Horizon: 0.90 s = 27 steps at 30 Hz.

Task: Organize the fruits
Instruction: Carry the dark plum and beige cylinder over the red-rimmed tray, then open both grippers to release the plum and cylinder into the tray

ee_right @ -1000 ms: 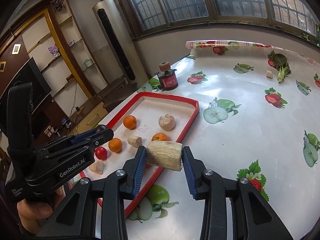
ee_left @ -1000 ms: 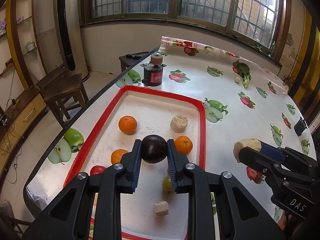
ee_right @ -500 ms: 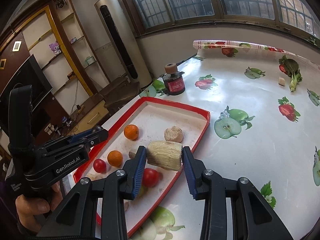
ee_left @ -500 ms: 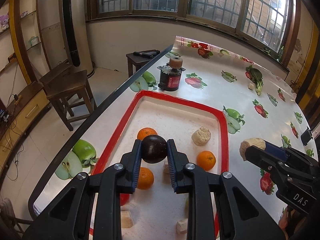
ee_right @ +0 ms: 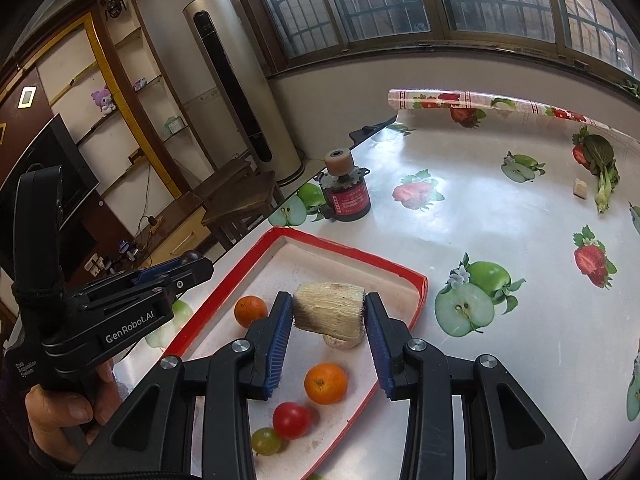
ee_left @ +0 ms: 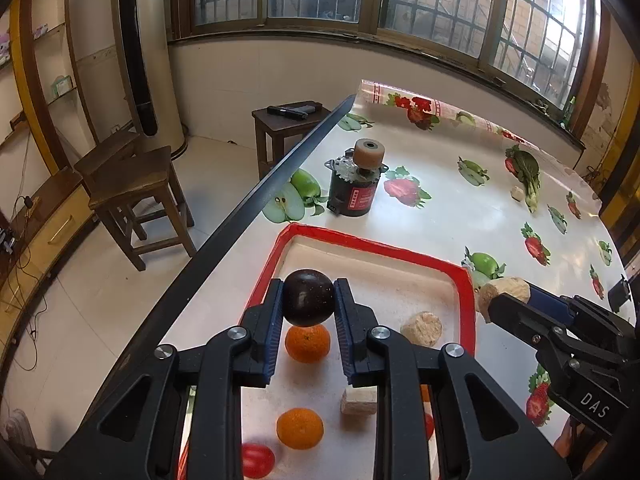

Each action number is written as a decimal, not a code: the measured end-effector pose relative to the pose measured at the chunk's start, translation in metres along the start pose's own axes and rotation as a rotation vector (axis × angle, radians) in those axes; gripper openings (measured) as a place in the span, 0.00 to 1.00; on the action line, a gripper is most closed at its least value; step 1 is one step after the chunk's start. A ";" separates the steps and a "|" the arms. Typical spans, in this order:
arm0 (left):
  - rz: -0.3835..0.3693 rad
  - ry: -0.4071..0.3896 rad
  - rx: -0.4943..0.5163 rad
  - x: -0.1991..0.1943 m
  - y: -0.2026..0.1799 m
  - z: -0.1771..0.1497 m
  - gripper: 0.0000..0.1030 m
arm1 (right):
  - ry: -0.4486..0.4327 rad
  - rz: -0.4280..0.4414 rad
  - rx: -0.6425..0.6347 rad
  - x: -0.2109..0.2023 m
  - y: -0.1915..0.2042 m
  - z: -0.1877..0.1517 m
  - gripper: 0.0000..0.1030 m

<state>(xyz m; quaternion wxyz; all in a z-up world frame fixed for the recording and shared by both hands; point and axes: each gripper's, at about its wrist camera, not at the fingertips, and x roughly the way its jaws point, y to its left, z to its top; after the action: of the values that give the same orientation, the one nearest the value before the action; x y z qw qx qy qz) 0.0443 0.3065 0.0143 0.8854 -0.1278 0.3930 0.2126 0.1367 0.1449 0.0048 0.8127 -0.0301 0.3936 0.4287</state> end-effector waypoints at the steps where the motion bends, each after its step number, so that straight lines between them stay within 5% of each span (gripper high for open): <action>1: 0.000 0.000 0.004 0.003 -0.001 0.003 0.21 | 0.001 -0.001 0.001 0.003 -0.001 0.002 0.37; 27: 0.038 0.156 -0.005 0.104 -0.003 0.015 0.22 | 0.131 -0.035 -0.006 0.095 -0.017 0.006 0.37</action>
<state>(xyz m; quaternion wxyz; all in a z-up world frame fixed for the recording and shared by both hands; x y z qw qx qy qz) 0.1176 0.3381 -0.0535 0.8475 -0.1388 0.4627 0.2200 0.1833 0.2008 -0.0589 0.7924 -0.0673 0.4441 0.4128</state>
